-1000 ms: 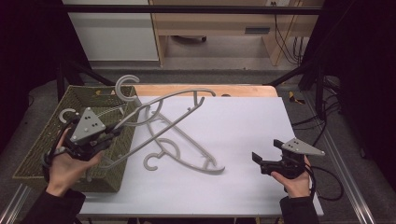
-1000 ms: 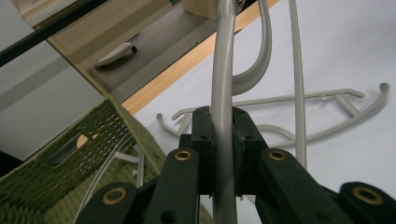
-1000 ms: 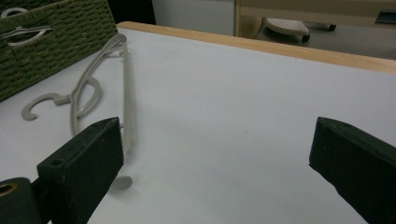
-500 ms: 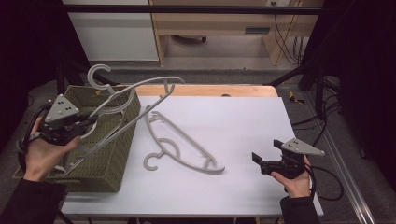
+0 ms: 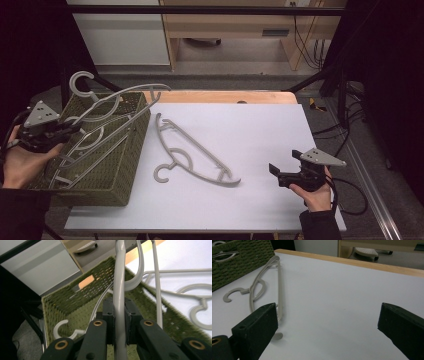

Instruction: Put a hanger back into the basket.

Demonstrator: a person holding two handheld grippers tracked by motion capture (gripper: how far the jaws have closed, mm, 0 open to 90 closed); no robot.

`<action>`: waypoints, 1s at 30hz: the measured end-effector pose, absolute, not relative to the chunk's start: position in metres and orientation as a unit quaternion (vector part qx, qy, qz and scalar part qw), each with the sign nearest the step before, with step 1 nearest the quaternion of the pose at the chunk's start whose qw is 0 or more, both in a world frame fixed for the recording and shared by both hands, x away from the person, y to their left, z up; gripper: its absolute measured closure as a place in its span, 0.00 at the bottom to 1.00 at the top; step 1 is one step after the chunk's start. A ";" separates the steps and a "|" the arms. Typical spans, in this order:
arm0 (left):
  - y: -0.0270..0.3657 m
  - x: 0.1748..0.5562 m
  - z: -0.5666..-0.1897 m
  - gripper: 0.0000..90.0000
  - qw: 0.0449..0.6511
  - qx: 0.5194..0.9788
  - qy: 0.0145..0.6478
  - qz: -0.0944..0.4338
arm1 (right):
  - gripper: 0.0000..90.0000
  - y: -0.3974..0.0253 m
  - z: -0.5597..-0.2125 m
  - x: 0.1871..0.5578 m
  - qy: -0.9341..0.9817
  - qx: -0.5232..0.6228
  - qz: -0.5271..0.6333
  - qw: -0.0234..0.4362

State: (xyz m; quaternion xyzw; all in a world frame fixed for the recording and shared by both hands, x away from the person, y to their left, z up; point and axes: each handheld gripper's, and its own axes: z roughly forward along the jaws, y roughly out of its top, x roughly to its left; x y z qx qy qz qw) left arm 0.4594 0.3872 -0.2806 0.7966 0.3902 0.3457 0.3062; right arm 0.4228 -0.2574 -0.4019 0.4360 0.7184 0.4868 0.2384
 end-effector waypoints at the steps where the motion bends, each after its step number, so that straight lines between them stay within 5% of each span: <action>1: 0.390 0.460 -0.283 0.90 0.305 0.796 0.393 0.346 | 0.04 -0.257 -0.402 0.423 0.717 0.439 0.487 0.238; 30: 0.454 0.462 -0.302 0.90 0.276 0.783 0.440 0.342 | 0.04 -0.256 -0.404 0.424 0.720 0.437 0.484 0.237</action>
